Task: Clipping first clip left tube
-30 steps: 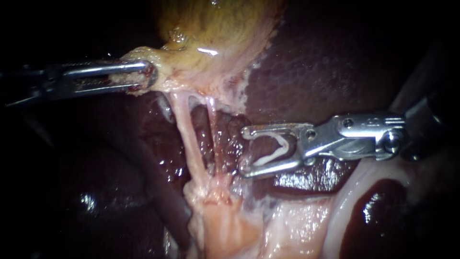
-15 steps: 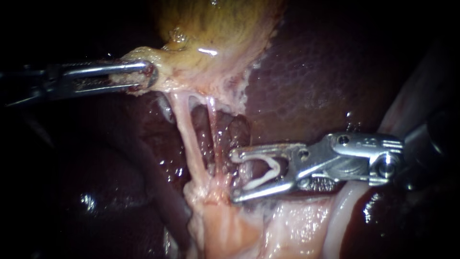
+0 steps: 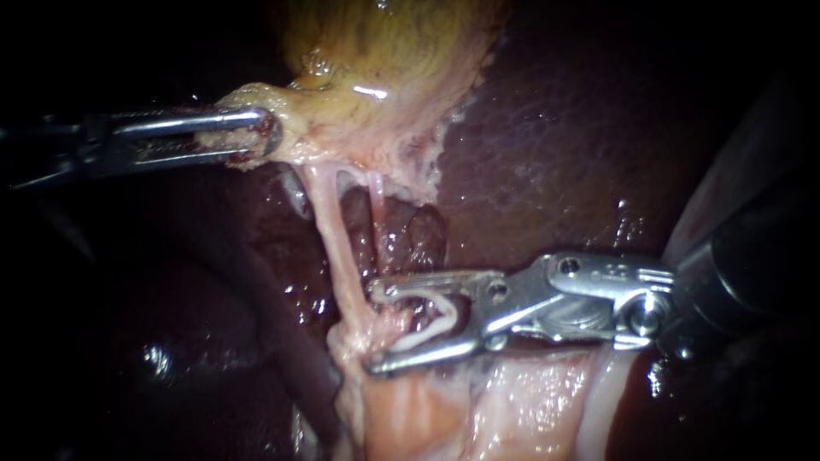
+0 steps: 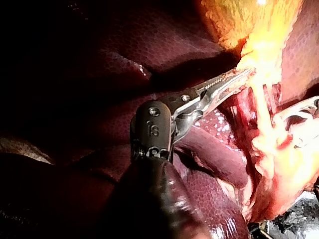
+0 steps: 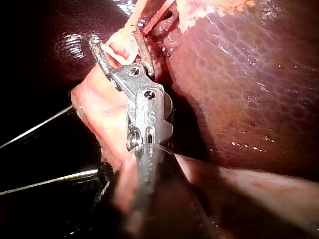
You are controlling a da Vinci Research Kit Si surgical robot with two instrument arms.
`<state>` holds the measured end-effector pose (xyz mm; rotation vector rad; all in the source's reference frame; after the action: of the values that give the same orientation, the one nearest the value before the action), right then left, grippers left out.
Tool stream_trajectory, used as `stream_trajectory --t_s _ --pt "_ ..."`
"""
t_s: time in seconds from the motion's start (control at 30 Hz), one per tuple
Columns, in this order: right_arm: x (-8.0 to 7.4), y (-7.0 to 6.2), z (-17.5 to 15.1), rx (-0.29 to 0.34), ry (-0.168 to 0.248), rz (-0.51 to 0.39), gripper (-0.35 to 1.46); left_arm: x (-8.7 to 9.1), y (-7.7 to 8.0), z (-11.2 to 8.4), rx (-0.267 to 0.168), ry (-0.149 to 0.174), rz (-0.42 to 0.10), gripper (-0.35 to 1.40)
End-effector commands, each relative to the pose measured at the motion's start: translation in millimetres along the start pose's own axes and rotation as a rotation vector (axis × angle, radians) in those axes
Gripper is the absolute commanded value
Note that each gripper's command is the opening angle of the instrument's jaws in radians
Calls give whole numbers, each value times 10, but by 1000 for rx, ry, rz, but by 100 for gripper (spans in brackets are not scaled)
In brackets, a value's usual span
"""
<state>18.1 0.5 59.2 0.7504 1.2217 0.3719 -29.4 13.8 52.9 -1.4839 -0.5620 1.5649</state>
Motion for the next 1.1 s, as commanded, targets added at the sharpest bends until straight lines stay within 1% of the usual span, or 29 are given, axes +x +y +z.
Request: stream_trajectory --t_s 0.03,0.1,0.27,0.37,0.47,0.6,0.83,1.1 --pt "-2 3 1 -3 0 -1 49 0 0 0 0 0 0 -35" --pt "-4 8 2 -16 2 -1 49 0 0 0 1 0 0 -35" --pt "-11 24 0 -44 9 -1 49 0 0 0 1 0 0 -35" --pt "-14 33 1 -58 5 -1 49 0 0 0 1 0 0 -35" --pt "-17 38 4 -63 5 -2 49 0 0 0 1 0 0 -35" --pt "-19 40 11 -68 5 -3 49 0 0 0 1 0 0 -35" --pt "-17 42 33 -54 2 -5 49 0 1 1 1 0 0 -35" --pt "-25 43 63 -34 -5 -9 49 0 1 2 2 1 0 -35"
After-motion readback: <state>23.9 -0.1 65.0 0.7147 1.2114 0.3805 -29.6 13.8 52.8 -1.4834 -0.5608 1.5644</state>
